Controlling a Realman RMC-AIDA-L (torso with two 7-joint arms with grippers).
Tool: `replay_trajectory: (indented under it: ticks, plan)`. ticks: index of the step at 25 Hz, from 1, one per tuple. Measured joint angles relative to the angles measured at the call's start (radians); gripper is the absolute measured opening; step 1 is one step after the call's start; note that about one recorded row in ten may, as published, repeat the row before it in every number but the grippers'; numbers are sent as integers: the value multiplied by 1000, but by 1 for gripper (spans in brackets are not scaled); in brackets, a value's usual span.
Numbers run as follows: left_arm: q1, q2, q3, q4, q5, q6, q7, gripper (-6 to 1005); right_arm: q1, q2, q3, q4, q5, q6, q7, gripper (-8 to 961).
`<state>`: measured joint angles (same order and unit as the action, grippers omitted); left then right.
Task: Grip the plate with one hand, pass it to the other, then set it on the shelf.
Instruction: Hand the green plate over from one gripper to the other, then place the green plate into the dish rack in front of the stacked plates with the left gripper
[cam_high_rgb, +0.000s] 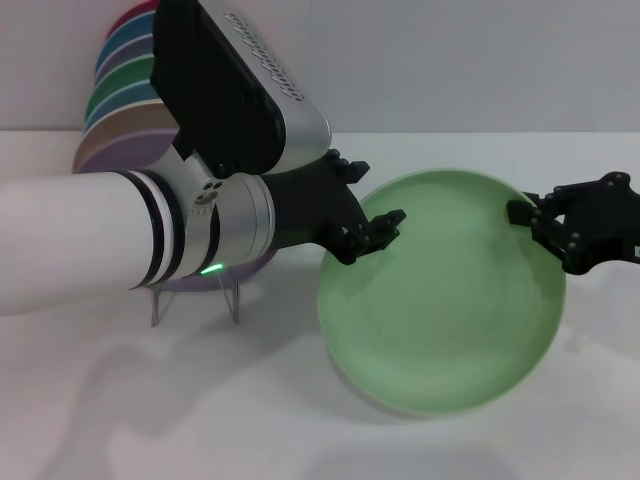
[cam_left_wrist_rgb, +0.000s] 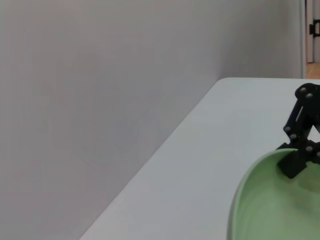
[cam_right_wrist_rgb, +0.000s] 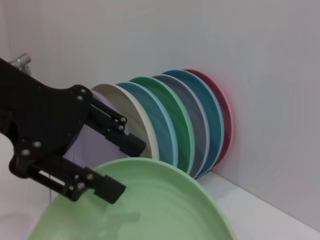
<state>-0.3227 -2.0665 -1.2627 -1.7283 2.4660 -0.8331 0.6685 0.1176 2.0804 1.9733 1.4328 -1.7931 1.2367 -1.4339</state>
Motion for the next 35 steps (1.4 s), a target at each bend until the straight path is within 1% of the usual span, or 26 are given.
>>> replay_trajectory:
  ticks: [1, 9, 12, 17, 21, 23, 25, 28, 31, 32, 33, 34, 35]
  plan:
    - [1, -1, 0, 0, 2, 1, 0, 660, 0, 0, 0, 0, 0, 3, 0, 48]
    - [0, -1, 10, 8, 19, 22, 6, 497, 0, 0, 5, 4, 3, 11, 0, 50]
    - [2, -1, 24, 8, 30, 41, 8, 436, -1, -1, 8, -6, 36, 23, -17, 50]
    - [4, 1, 38, 10, 42, 62, 15, 221, 0, -5, 31, -54, 120, 107, -62, 51]
    - [14, 1, 54, -8, 42, 84, 23, 112, 1, -2, 63, -108, 177, 141, -64, 52]
    - [26, 1, 55, -21, 42, 101, 30, 58, 0, -3, 104, -163, 214, 164, -66, 124]
    - [34, 1, 55, -30, 43, 115, 36, 58, 5, -3, 167, -228, 237, 202, -73, 196]
    - [54, 1, 55, -58, 44, 136, 52, 57, 14, -3, 296, -344, 260, 271, -111, 293]
    - [88, 3, 61, -85, 45, 204, 87, 57, 15, -1, 426, -427, 265, 317, -161, 384]
    - [111, 4, 71, -93, 45, 260, 117, 57, 14, -1, 471, -455, 264, 325, -175, 415]
    - [133, 5, 84, -99, 46, 316, 149, 57, 11, -1, 541, -500, 256, 331, -200, 445]
    - [155, 6, 99, -102, 46, 384, 191, 57, 11, -1, 541, -500, 256, 331, -200, 471]
    - [190, 7, 128, -100, 47, 497, 257, 56, 9, -1, 572, -517, 251, 331, -214, 497]
